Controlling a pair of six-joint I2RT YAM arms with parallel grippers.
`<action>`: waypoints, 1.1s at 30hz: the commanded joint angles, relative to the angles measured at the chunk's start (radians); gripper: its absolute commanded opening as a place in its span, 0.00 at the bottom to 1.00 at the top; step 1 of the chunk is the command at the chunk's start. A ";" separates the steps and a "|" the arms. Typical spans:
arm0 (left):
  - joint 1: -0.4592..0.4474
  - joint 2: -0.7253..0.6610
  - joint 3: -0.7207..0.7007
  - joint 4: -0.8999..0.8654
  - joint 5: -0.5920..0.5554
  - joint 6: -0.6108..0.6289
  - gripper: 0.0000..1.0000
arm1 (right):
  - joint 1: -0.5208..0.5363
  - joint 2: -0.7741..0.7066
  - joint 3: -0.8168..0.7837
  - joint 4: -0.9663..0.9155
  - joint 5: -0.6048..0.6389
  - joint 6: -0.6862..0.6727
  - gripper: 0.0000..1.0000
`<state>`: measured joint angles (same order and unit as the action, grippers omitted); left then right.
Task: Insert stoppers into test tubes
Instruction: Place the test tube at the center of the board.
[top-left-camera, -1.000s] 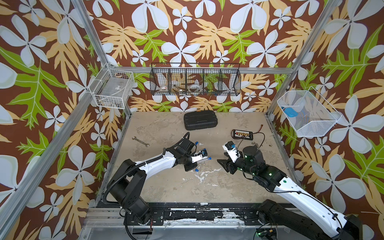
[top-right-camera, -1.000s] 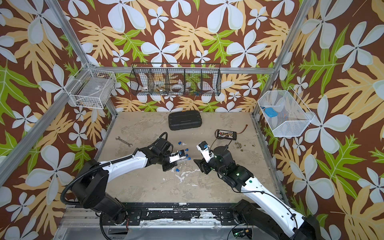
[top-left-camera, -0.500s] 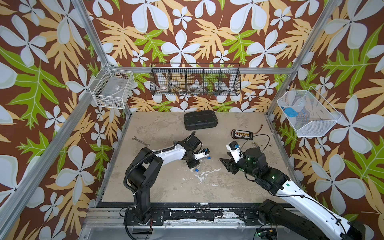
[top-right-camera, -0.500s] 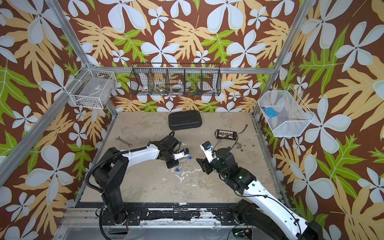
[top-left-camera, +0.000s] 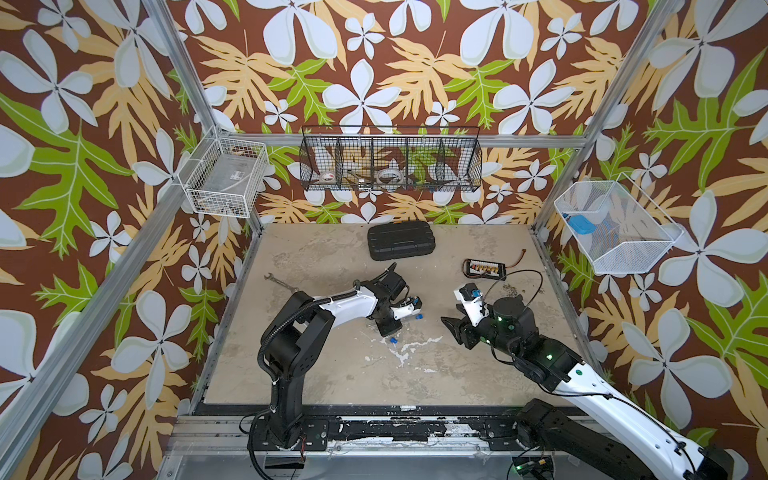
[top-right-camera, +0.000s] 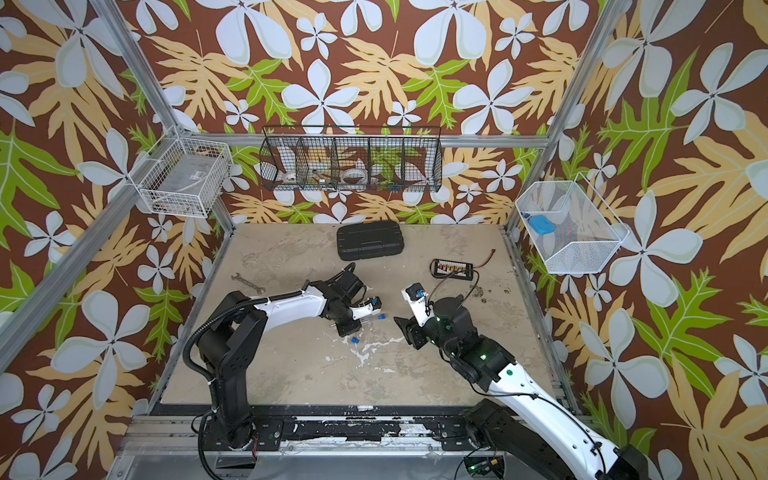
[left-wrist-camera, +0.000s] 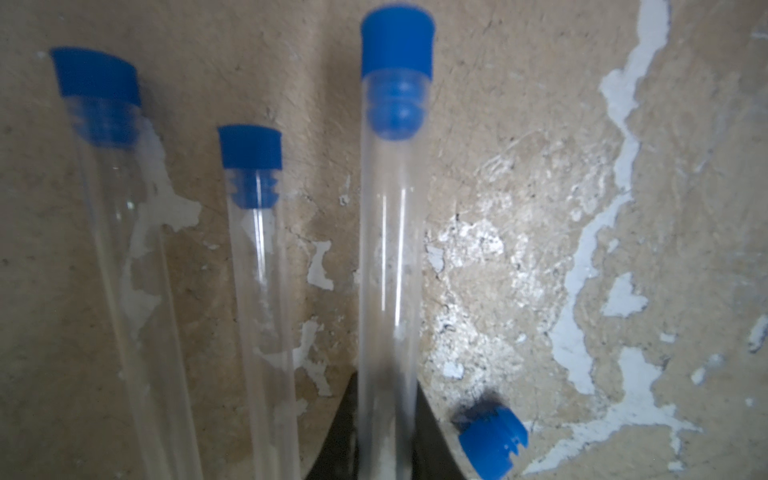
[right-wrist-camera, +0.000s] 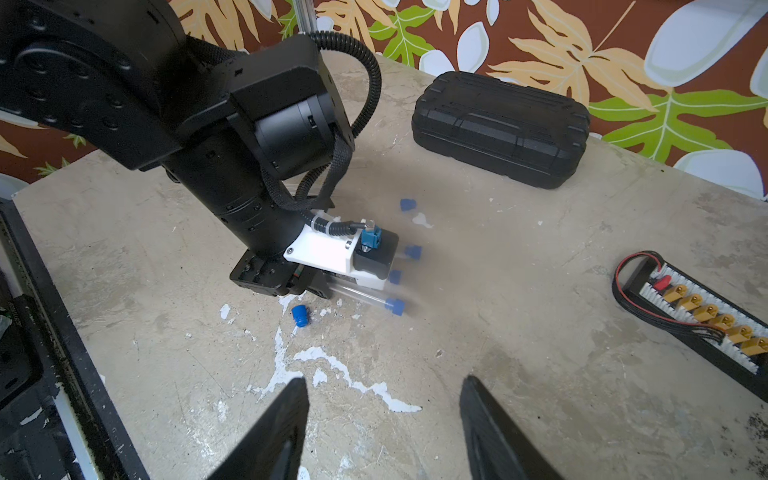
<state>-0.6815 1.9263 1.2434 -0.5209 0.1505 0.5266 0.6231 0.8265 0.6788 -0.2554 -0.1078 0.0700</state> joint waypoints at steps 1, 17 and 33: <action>-0.001 0.014 -0.006 -0.042 -0.041 -0.012 0.14 | 0.002 -0.004 -0.001 0.001 0.005 -0.010 0.61; -0.001 0.020 0.002 -0.043 -0.055 -0.013 0.23 | 0.000 -0.017 -0.006 -0.005 0.009 -0.015 0.60; 0.000 -0.216 0.024 -0.070 -0.028 -0.028 0.37 | 0.001 -0.017 -0.013 0.014 -0.019 0.003 0.61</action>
<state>-0.6827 1.7569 1.2587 -0.5579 0.1322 0.5045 0.6231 0.8070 0.6678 -0.2615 -0.1131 0.0635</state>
